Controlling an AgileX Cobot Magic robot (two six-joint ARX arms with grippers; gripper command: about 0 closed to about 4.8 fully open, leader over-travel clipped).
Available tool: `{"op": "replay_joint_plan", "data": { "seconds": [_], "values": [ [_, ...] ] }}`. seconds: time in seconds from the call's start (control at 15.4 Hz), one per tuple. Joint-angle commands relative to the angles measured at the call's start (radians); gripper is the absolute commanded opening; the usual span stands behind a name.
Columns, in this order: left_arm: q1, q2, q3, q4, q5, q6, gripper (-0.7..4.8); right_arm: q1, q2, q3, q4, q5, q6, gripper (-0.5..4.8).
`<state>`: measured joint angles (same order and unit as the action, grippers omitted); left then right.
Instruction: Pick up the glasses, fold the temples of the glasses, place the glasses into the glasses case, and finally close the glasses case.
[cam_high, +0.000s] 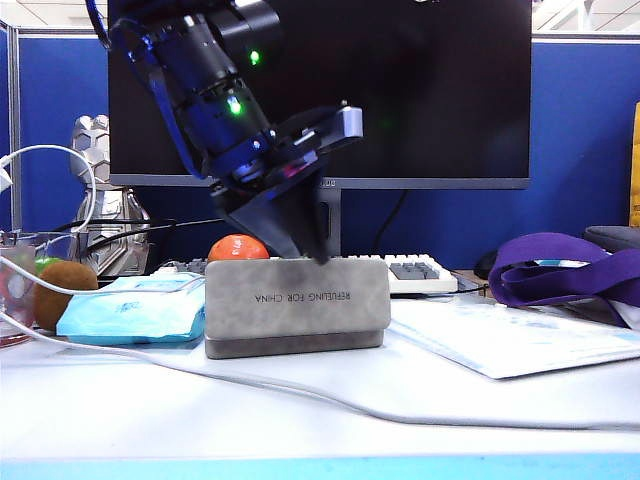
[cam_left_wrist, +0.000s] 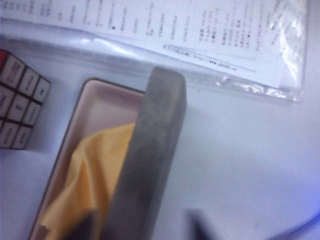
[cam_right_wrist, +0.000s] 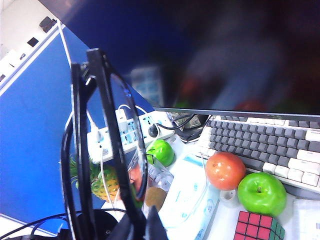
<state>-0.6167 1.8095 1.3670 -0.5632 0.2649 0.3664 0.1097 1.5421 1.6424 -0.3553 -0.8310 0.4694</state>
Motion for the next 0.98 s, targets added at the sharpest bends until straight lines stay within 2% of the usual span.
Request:
{"op": "replay_joint_plan", "data": {
  "seconds": [0.07, 0.13, 0.26, 0.33, 0.39, 0.52, 0.59, 0.78, 0.98],
  "values": [
    [-0.002, -0.003, 0.002, 0.011, 0.002, 0.0, 1.65, 0.0, -0.008, 0.008, 0.015, -0.006, -0.007, -0.01],
    [-0.002, -0.003, 0.002, 0.011, 0.002, 0.0, 1.54, 0.0, -0.008, 0.008, 0.015, -0.006, -0.007, -0.01],
    [-0.002, -0.003, 0.002, 0.011, 0.002, -0.004, 0.43, 0.0, -0.008, 0.008, 0.015, -0.006, -0.007, -0.01],
    [-0.002, -0.003, 0.002, 0.01, 0.005, -0.005, 0.43, 0.0, -0.008, 0.008, 0.015, -0.006, -0.007, -0.01],
    [-0.002, -0.003, 0.002, 0.011, 0.01, -0.005, 0.59, 0.0, -0.008, 0.008, 0.015, -0.01, -0.007, -0.01],
    [-0.002, -0.003, 0.002, 0.011, 0.008, -0.007, 2.14, 0.0, -0.008, 0.008, 0.015, -0.018, -0.007, -0.01],
    [-0.002, -0.003, 0.002, 0.011, 0.008, -0.008, 2.36, 0.0, -0.008, 0.008, 0.015, -0.023, -0.007, -0.01],
    [-0.002, -0.003, 0.009, 0.023, 0.005, -0.008, 2.39, 0.0, -0.008, 0.008, 0.014, -0.025, -0.007, -0.01],
    [0.0, -0.004, 0.01, 0.056, -0.065, -0.061, 2.67, 0.0, -0.008, 0.008, 0.014, -0.028, -0.007, -0.01]
  ]
}}
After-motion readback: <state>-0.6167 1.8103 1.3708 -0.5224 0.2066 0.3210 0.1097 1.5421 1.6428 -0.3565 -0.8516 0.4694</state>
